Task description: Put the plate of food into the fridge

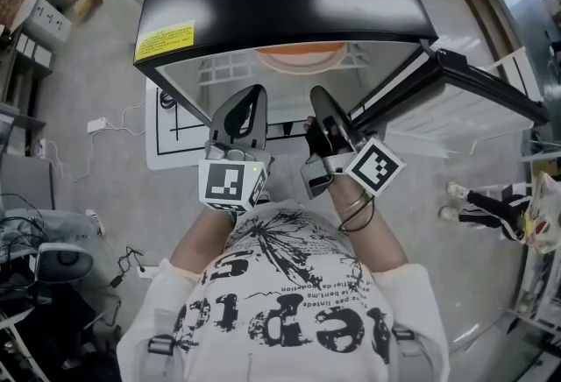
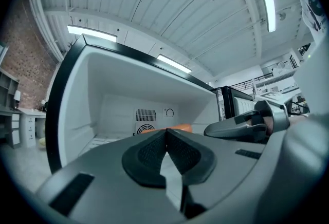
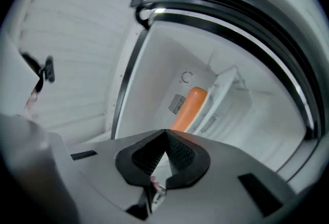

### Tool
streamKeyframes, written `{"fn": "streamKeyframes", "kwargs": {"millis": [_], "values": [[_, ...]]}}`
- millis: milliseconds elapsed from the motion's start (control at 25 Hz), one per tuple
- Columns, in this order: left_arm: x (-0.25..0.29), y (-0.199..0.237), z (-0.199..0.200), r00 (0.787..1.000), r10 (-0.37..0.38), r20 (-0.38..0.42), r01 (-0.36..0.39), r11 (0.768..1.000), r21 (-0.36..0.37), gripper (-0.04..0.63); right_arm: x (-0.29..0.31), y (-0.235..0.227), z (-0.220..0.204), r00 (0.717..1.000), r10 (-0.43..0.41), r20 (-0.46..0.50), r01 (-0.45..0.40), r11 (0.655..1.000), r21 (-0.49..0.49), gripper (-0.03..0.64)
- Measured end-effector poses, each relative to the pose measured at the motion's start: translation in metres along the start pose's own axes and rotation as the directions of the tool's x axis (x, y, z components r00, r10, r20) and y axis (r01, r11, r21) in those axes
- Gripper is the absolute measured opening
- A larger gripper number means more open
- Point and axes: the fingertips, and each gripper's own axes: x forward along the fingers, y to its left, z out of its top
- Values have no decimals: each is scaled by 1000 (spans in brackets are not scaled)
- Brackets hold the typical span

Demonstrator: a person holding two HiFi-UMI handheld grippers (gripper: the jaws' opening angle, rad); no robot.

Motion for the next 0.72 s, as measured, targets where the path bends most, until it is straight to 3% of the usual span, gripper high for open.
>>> {"fn": "streamKeyframes", "kwargs": {"millis": [40,120,240,400,560,640,720], "values": [[-1,-1,0,1000,-1,0,1,1000,2,6,1,4,-2,1000,-15,-18,13,994,-113,2],[-3,-3,1,1000,-3,1,3,1000,4,6,0,8,-4,998,-53,-41,37,947,-318,2],[-4,-5,2,1000,-4,6,3,1000,8,6,-1,15,-8,994,-92,-55,51,863,-503,2],[-6,-5,4,1000,-4,11,4,1000,16,6,0,20,-13,990,-130,-55,61,748,-660,2],[-8,-5,4,1000,-1,11,1,1000,21,6,1,25,-20,986,-157,-46,58,597,-800,2],[-9,-4,4,1000,3,11,-4,1000,25,6,1,30,-21,989,-146,-35,53,555,-830,2],[-11,-1,7,1000,12,20,-13,1000,27,6,0,33,-21,991,-133,-24,52,538,-841,2]]}}
